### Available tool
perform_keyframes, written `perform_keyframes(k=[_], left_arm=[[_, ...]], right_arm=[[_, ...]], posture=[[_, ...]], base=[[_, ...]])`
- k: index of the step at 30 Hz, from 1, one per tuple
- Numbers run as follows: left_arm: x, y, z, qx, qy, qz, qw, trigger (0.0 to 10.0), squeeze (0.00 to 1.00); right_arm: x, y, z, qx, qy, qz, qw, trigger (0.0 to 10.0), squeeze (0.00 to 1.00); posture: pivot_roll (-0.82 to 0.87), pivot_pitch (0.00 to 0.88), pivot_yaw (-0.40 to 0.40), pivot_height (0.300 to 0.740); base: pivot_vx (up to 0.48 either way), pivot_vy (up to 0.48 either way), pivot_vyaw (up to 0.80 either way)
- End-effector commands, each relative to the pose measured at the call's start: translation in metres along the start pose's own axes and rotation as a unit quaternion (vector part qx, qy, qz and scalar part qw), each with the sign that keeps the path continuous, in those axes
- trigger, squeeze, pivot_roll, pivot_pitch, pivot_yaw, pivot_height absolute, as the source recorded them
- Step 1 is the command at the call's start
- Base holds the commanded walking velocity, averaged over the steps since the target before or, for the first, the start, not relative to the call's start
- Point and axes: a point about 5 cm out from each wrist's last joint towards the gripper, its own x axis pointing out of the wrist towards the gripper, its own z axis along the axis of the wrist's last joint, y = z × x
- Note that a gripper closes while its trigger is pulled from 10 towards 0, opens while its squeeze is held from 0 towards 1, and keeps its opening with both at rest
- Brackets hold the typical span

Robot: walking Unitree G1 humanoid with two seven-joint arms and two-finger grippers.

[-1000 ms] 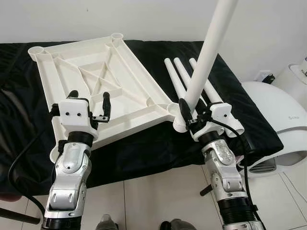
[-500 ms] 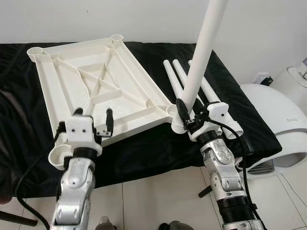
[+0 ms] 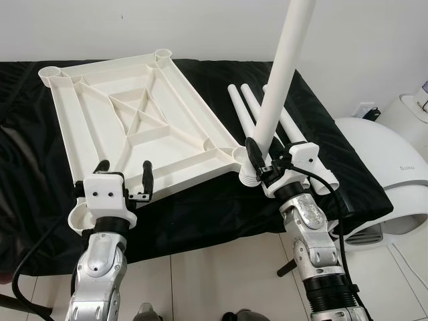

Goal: Building children table

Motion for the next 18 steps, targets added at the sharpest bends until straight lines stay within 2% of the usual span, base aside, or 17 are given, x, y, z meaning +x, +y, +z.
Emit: perform_keyframes(k=[1, 4, 11, 18], left_arm=[[-0.001, -0.003, 0.0, 0.0, 0.004, -0.007, 1.0, 10.0, 0.0], [0.001, -0.005, 0.001, 0.002, 0.002, -0.014, 1.0, 10.0, 0.0], [0.017, -0.015, 0.015, 0.01, -0.025, -0.049, 0.998, 10.0, 0.0], [0.025, -0.04, 0.019, 0.01, -0.035, -0.138, 0.99, 10.0, 0.0]], right_arm=[[0.003, 0.001, 0.005, -0.002, -0.013, 0.006, 1.0, 10.0, 0.0], [0.004, 0.001, 0.006, -0.001, -0.015, 0.007, 1.0, 10.0, 0.0], [0.011, 0.002, 0.013, 0.002, -0.028, 0.013, 1.0, 10.0, 0.0], [0.018, -0.002, 0.02, 0.005, -0.043, 0.011, 0.999, 10.0, 0.0]], posture=[[0.11, 0.15, -0.069, 0.74], [0.12, 0.15, -0.072, 0.74], [0.11, 0.14, -0.076, 0.74], [0.11, 0.121, -0.07, 0.74]], base=[[0.0, 0.0, 0.0], [0.0, 0.0, 0.0], [0.0, 0.0, 0.0], [0.0, 0.0, 0.0]])
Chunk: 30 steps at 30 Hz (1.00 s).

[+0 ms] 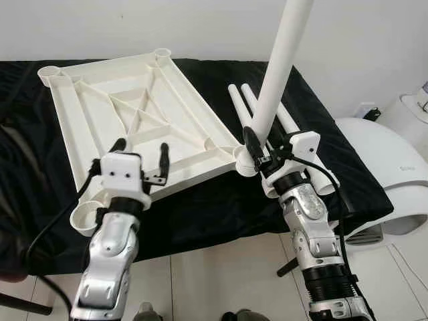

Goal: Building children table

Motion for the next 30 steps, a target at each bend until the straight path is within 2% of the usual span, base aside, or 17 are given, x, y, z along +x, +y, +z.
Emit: perform_keyframes(k=[1, 6, 7, 12, 17, 20, 25, 30], left_arm=[[0.002, -0.015, -0.006, 0.002, 0.013, -0.083, 0.996, 10.0, 0.0], [0.007, -0.026, -0.008, 0.008, 0.018, -0.125, 0.992, 10.0, 0.0], [0.01, -0.033, -0.01, 0.009, 0.023, -0.153, 0.988, 10.0, 0.0], [0.015, -0.044, -0.013, 0.015, 0.029, -0.197, 0.98, 10.0, 0.0], [0.025, -0.065, -0.024, 0.036, 0.058, -0.273, 0.96, 10.0, 0.0], [0.033, -0.07, -0.03, 0.054, 0.069, -0.29, 0.953, 10.0, 0.0], [0.037, -0.074, -0.036, 0.062, 0.085, -0.304, 0.947, 10.0, 0.0], [0.043, -0.073, -0.047, 0.076, 0.111, -0.313, 0.94, 10.0, 0.0]], right_arm=[[0.003, -0.005, 0.004, 0.0, -0.009, -0.006, 1.0, 10.0, 0.0], [0.006, -0.008, 0.006, -0.003, -0.014, -0.009, 1.0, 10.0, 0.0], [0.007, -0.009, 0.007, -0.004, -0.015, -0.01, 1.0, 10.0, 0.0], [0.008, -0.011, 0.008, -0.007, -0.017, -0.014, 1.0, 10.0, 0.0], [0.012, -0.014, 0.011, -0.01, -0.023, -0.021, 0.999, 10.0, 0.0], [0.013, -0.015, 0.013, -0.013, -0.026, -0.025, 0.999, 10.0, 0.0], [0.013, -0.018, 0.015, -0.017, -0.032, -0.032, 0.999, 10.0, 0.0], [0.013, -0.024, 0.019, -0.027, -0.039, -0.044, 0.998, 10.0, 0.0]], posture=[[0.11, 0.12, -0.069, 0.74], [0.11, 0.117, -0.067, 0.74], [0.11, 0.119, -0.066, 0.74], [0.11, 0.123, -0.061, 0.74], [0.11, 0.132, -0.052, 0.74], [0.1, 0.135, -0.045, 0.74], [0.09, 0.139, -0.041, 0.74], [0.08, 0.14, -0.03, 0.74]], base=[[0.0, 0.0, 0.0], [0.0, 0.0, 0.0], [0.0, 0.0, 0.0], [0.0, 0.0, 0.0], [0.0, 0.0, 0.0], [0.0, 0.0, 0.0], [0.0, 0.0, 0.0], [0.0, 0.0, 0.0]])
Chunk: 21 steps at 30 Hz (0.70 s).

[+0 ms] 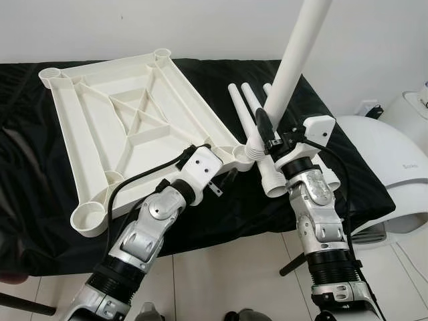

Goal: Building children table

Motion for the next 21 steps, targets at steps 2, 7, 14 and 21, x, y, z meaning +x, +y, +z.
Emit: perform_keyframes(k=[2, 7, 14, 21], left_arm=[[0.004, 0.0, -0.008, 0.003, 0.031, -0.019, 0.999, 10.0, 0.0], [0.005, 0.007, -0.018, 0.001, 0.067, -0.017, 0.998, 10.0, 0.0], [0.006, 0.01, -0.022, -0.029, 0.084, -0.02, 0.996, 10.0, 0.0], [0.008, 0.013, -0.026, -0.033, 0.11, -0.041, 0.992, 10.0, 0.0]], right_arm=[[0.003, -0.004, 0.007, -0.011, -0.02, -0.008, 1.0, 10.0, 0.0], [0.003, -0.006, 0.009, -0.015, -0.025, -0.013, 1.0, 10.0, 0.0], [0.004, -0.007, 0.01, -0.018, -0.027, -0.014, 0.999, 10.0, 0.0], [0.004, -0.007, 0.01, -0.02, -0.027, -0.013, 0.999, 10.0, 0.0]], posture=[[0.08, 0.139, -0.025, 0.74], [0.08, 0.137, -0.021, 0.74], [0.08, 0.137, -0.021, 0.74], [0.08, 0.143, -0.022, 0.74]], base=[[0.0, 0.0, 0.0], [0.0, 0.0, 0.0], [0.0, 0.0, 0.0], [0.0, 0.0, 0.0]])
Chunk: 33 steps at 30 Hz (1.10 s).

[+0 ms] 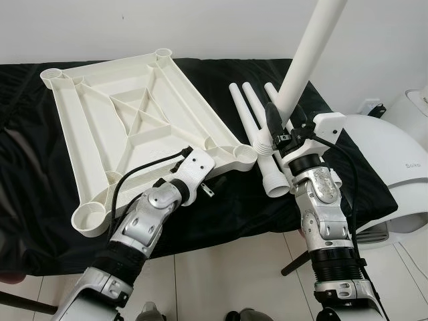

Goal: Building children table

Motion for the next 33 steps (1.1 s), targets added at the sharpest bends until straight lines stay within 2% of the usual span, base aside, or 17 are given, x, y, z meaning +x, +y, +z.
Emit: perform_keyframes(k=[1, 8, 21, 22, 23, 25, 26, 33], left_arm=[[0.001, -0.001, -0.004, -0.002, 0.016, -0.017, 1.0, 10.0, 0.0], [0.007, -0.002, 0.0, 0.0, 0.025, -0.037, 0.999, 10.0, 0.0], [0.02, -0.003, 0.013, 0.03, 0.041, -0.081, 0.995, 10.0, 0.0], [0.02, -0.004, 0.013, 0.029, 0.044, -0.09, 0.995, 8.2, 0.0], [0.02, -0.005, 0.012, 0.03, 0.049, -0.095, 0.994, 8.0, 0.0], [0.02, -0.005, 0.012, 0.032, 0.052, -0.099, 0.993, 8.0, 0.0], [0.019, -0.005, 0.009, 0.034, 0.063, -0.104, 0.992, 10.0, 0.0], [0.016, -0.007, 0.0, 0.043, 0.087, -0.116, 0.989, 10.0, 0.0]], right_arm=[[0.002, -0.002, 0.005, -0.011, -0.013, 0.0, 1.0, 10.0, 0.0], [0.002, -0.001, 0.005, -0.012, -0.013, 0.0, 1.0, 10.0, 0.0], [0.001, 0.0, 0.005, -0.011, -0.012, -0.001, 1.0, 10.0, 0.0], [0.001, 0.0, 0.005, -0.01, -0.012, -0.001, 1.0, 10.0, 0.0], [0.001, 0.0, 0.005, -0.01, -0.012, -0.001, 1.0, 10.0, 0.0], [0.001, 0.0, 0.005, -0.01, -0.012, -0.001, 1.0, 10.0, 0.0], [0.001, 0.0, 0.005, -0.01, -0.012, -0.001, 1.0, 10.0, 0.0], [0.001, 0.0, 0.005, -0.01, -0.013, -0.002, 1.0, 10.0, 0.0]], posture=[[0.08, 0.143, -0.022, 0.74], [0.08, 0.148, -0.021, 0.74], [0.08, 0.154, -0.014, 0.74], [0.08, 0.154, -0.014, 0.74], [0.08, 0.154, -0.014, 0.74], [0.08, 0.153, -0.013, 0.74], [0.08, 0.152, -0.012, 0.74], [0.08, 0.151, -0.011, 0.74]], base=[[0.0, 0.0, 0.0], [0.0, 0.0, 0.0], [0.0, 0.0, 0.0], [0.0, 0.0, 0.0], [0.0, 0.0, 0.0], [0.0, 0.0, 0.0], [0.0, 0.0, 0.0], [0.0, 0.0, 0.0]])
